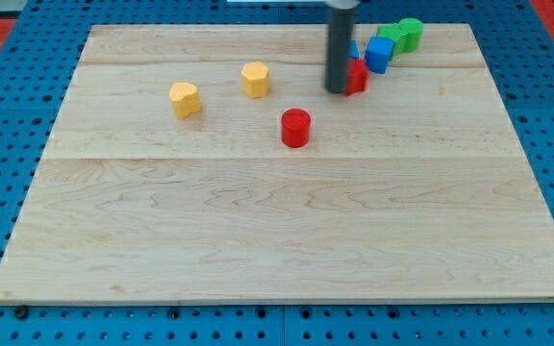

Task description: Push red blocks into blue blocks

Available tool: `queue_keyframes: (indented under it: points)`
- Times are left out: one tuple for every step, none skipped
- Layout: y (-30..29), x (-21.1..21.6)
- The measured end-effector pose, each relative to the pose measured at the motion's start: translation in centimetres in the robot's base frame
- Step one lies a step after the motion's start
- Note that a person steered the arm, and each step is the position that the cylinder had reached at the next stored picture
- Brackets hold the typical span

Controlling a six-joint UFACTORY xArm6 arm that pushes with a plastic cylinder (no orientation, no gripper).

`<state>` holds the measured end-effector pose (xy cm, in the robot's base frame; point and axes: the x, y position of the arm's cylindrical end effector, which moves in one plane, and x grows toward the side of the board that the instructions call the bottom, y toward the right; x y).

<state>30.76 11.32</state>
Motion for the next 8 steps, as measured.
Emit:
queue_keyframes:
  points:
    - [3.4, -0.1]
    - [5.0, 6.5]
    - [-0.9, 12.9]
    - [-7.5, 10.5]
    - [-11.3, 7.6]
    - [-13.7, 10.1]
    - [-16.3, 4.6]
    - [-7.1, 2.6]
